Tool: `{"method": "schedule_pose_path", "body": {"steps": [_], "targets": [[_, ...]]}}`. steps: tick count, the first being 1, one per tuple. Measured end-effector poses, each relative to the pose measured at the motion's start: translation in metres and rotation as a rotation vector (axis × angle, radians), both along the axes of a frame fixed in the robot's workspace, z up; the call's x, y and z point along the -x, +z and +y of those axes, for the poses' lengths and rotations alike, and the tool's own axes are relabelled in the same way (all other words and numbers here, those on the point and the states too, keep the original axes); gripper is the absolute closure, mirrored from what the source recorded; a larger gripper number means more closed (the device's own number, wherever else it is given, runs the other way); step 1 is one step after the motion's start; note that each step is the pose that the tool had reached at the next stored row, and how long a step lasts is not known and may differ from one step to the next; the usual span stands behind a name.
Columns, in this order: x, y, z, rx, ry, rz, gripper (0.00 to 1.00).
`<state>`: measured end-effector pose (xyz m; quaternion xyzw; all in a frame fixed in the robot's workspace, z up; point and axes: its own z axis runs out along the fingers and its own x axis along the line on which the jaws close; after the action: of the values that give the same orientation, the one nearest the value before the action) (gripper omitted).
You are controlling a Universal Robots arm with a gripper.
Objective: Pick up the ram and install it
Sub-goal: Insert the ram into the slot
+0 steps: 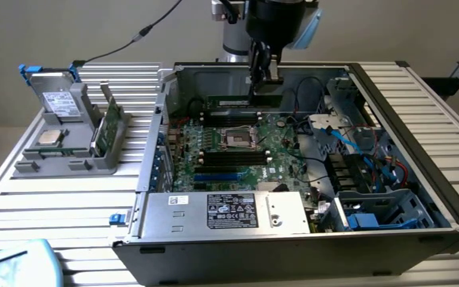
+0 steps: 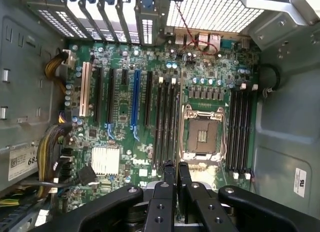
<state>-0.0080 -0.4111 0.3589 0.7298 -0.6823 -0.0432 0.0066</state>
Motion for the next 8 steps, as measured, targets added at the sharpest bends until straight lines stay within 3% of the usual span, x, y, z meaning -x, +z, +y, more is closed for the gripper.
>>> {"method": "schedule_pose_path", "body": {"steps": [8], "targets": [[0.005,-0.0147,0.0000,-0.0001,-0.008,0.0000,0.86]]}}
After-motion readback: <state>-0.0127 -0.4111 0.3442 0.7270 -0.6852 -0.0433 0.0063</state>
